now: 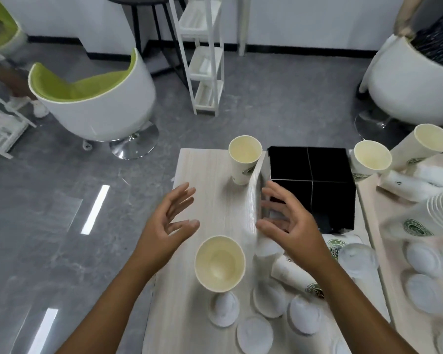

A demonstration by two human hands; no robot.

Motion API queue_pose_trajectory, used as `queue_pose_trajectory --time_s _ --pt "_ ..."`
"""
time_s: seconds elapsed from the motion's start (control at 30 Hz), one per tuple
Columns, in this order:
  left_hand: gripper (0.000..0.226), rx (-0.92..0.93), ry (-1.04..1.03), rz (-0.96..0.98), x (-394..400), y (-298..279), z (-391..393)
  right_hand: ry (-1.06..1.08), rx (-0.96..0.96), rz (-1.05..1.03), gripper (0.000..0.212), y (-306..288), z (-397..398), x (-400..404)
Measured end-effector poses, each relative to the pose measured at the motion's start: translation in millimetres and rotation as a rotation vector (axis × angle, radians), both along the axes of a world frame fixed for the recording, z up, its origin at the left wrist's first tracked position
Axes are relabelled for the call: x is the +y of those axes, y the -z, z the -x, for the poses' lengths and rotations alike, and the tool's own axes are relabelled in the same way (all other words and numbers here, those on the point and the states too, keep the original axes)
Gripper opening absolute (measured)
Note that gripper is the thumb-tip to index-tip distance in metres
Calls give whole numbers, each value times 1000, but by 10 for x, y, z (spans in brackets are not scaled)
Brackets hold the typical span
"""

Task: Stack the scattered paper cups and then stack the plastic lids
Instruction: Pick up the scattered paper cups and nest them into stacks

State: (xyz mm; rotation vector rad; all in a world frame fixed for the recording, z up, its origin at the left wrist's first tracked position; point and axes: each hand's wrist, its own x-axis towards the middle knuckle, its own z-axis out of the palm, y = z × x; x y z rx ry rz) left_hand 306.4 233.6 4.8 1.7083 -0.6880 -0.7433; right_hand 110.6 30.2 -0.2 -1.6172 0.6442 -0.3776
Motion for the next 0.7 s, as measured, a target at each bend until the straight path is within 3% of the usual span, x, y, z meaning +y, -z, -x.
queue_pose_trajectory --time_s 0.23,0.4,0.57,0.7 --pt "92 -181 174 -147 -1144 208 -778 37 150 175 102 103 -896 -568" --pt "110 -169 255 -210 -1728 514 -1006 43 280 257 123 386 -1285 -782" --pt "84 -152 231 -160 -1844 616 -981 172 251 251 104 473 -1346 -774" --pt "79 -189 178 -89 -1637 305 -883 195 128 227 85 189 -1204 -638"
